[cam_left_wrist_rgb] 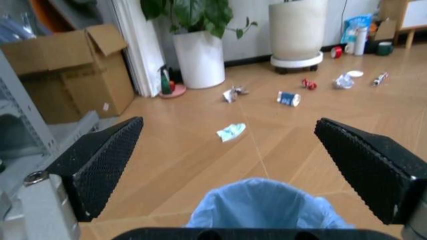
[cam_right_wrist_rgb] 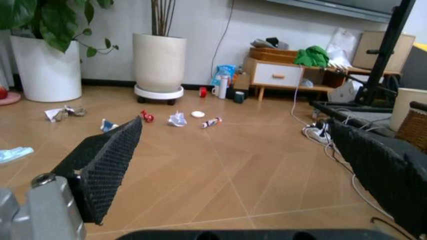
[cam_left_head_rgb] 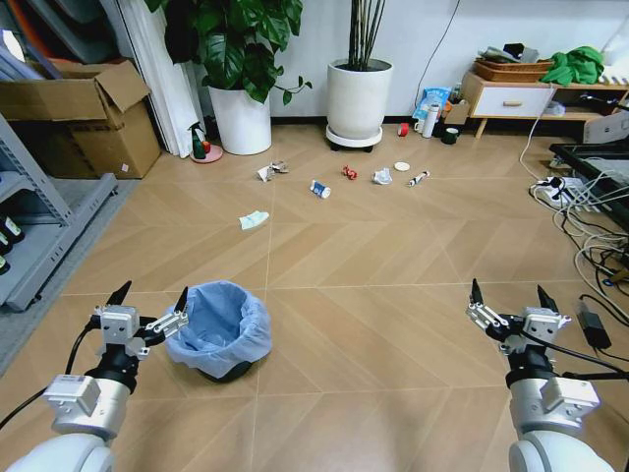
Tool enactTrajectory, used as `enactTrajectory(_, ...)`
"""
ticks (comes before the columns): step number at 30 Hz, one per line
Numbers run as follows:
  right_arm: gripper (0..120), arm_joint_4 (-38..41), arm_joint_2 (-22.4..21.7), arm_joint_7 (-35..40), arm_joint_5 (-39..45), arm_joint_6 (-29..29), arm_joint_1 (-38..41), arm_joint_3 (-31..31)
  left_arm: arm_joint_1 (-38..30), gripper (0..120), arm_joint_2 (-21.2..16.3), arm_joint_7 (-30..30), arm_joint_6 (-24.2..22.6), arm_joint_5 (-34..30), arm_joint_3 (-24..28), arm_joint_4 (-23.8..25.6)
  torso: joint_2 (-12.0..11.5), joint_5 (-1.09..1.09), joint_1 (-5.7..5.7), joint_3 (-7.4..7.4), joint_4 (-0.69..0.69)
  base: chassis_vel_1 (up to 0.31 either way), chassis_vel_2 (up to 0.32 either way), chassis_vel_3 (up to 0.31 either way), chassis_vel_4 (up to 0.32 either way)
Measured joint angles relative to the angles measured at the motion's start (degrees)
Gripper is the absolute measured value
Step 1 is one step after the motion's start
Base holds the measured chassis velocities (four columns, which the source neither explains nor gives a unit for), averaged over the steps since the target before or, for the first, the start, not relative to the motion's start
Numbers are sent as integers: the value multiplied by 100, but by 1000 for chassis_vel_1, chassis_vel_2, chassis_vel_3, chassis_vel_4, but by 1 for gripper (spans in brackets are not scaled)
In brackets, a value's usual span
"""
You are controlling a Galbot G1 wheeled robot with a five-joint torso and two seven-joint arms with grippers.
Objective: Pick up the trash bin and place the garbage on the floor into it.
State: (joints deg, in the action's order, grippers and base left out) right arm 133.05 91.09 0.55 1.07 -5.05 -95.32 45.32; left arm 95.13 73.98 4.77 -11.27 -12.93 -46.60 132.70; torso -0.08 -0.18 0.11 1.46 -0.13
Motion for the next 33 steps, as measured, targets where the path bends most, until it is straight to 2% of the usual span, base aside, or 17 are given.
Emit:
enactTrajectory(2, 100, -5, 0, 0, 0, 0, 1, 0, -34, 100, -43, -31, -84, -21, 6, -18, 0, 0, 0, 0, 0, 0, 0, 0, 0)
enactTrajectory(5, 100, -33, -24, -30, 12, 31, -10, 7, -189, 100, -295, -33, -569, -261, 13, 0, 0, 0, 0, 0, 0, 0, 0, 0, 0)
enactTrajectory(6, 100, -33, -24, -30, 12, 31, -10, 7, -189, 100, -295, -33, -569, -261, 13, 0, 0, 0, 0, 0, 0, 0, 0, 0, 0)
enactTrajectory(9, 100, -77, -48, -93, 66, 82, -22, -7, -482, 100, -644, -145, -1404, -666, 119, -92, 0, 1, 0, 0, -1, 0, 0, 0, 0)
enactTrajectory(10, 100, -86, -48, -98, 74, 86, -26, -17, -565, 100, -716, -209, -1603, -802, 163, -172, 0, 0, 0, 0, -1, 0, 0, 0, 0)
enactTrajectory(11, 100, -86, -48, -98, 74, 86, -26, -17, -565, 100, -716, -209, -1603, -802, 163, -172, 0, 0, 0, 0, -1, 0, 0, 0, 0)
enactTrajectory(14, 100, -136, -73, -121, 76, 83, -31, -60, -839, 100, -978, -424, -2230, -1372, 224, -493, 0, -1, 0, 0, -2, 0, 0, 0, 0)
enactTrajectory(16, 100, -157, -98, -122, 76, 76, -25, -84, -877, 100, -1026, -460, -2329, -1490, 218, -545, 0, -1, 0, 0, -2, 0, 0, 0, 0)
enactTrajectory(18, 100, -256, -194, -122, 85, 28, -16, -209, -1042, 100, -1225, -658, -2588, -1927, 194, -783, 0, 1, 0, 0, 0, 0, 0, 0, 0)
enactTrajectory(22, 100, -329, -223, -119, 85, 24, -55, -256, -1225, 100, -1381, -725, -2706, -2112, 259, -1079, 0, -1, 0, 0, 1, 0, 0, 0, 0)
enactTrajectory(24, 100, -396, -211, -104, 79, 31, -83, -267, -1543, 100, -1583, -781, -2843, -2269, 493, -1499, 0, 0, 0, 0, 0, 0, 0, 0, 0)
enactTrajectory(26, 100, -409, -202, -89, 76, 29, -83, -273, -1601, 100, -1619, -799, -2858, -2303, 549, -1570, 0, -1, 0, 0, -1, 0, 0, 0, 0)
enactTrajectory(28, 100, -476, -131, -17, 50, 8, -67, -339, -2017, 100, -1781, -954, -2972, -2563, 895, -1973, 0, 0, 0, 0, -1, 0, 0, 0, 0)
enactTrajectory(30, 100, -483, -121, -12, 44, 7, -67, -346, -2078, 100, -1799, -967, -2979, -2584, 940, -2024, 0, 0, 0, 1, -1, 0, 0, 0, 0)
enactTrajectory(32, 100, -566, -20, 19, -13, 6, -62, -410, -2515, 100, -1915, -992, -3044, -2735, 1220, -2407, 0, 0, 0, 1, -1, 0, 0, 0, 0)
enactTrajectory(33, 100, -566, -20, 19, -13, 6, -62, -410, -2515, 100, -1915, -992, -3044, -2735, 1220, -2407, 0, 0, 0, 1, -1, 0, 0, 0, 0)
